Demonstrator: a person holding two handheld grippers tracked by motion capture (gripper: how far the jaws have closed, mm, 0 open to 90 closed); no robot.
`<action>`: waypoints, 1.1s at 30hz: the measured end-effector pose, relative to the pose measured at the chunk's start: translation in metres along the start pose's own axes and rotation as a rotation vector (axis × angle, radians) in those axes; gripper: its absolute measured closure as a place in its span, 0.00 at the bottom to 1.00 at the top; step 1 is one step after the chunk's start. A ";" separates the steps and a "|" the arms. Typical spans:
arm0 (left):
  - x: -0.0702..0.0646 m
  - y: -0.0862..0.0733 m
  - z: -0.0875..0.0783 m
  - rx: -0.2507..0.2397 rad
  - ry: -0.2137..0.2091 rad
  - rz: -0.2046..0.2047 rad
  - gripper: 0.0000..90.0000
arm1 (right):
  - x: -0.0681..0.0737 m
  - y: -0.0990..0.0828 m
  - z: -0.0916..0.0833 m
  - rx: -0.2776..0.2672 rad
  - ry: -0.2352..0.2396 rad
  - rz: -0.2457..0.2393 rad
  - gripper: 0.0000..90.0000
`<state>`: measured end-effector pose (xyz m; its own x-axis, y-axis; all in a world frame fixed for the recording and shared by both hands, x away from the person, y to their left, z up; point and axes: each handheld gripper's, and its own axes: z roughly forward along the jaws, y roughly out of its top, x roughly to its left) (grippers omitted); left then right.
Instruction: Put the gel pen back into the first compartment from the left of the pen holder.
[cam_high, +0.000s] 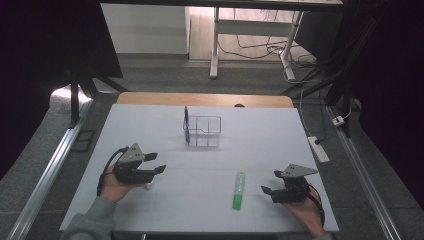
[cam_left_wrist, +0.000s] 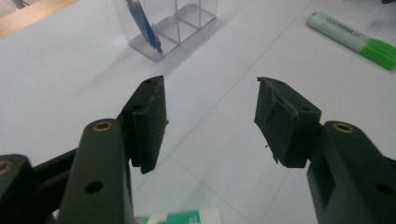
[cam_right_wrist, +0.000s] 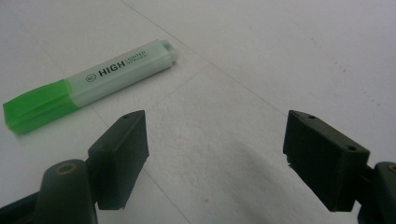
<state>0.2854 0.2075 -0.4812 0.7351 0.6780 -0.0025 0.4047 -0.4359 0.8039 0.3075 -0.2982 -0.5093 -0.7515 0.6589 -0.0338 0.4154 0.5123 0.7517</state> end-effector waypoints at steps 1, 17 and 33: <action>-0.001 -0.003 -0.002 0.003 0.001 -0.006 0.47 | 0.000 0.000 0.000 -0.001 -0.001 -0.001 0.25; -0.020 -0.034 -0.016 0.029 0.014 -0.020 0.46 | 0.003 0.003 -0.002 -0.019 0.028 -0.031 0.26; -0.018 -0.046 -0.012 0.048 0.007 -0.055 0.42 | 0.011 0.017 -0.002 0.003 0.093 -0.071 0.28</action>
<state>0.2468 0.2225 -0.5111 0.7069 0.7061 -0.0414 0.4703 -0.4254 0.7732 0.3048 -0.2835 -0.4956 -0.8231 0.5673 -0.0254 0.3609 0.5572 0.7479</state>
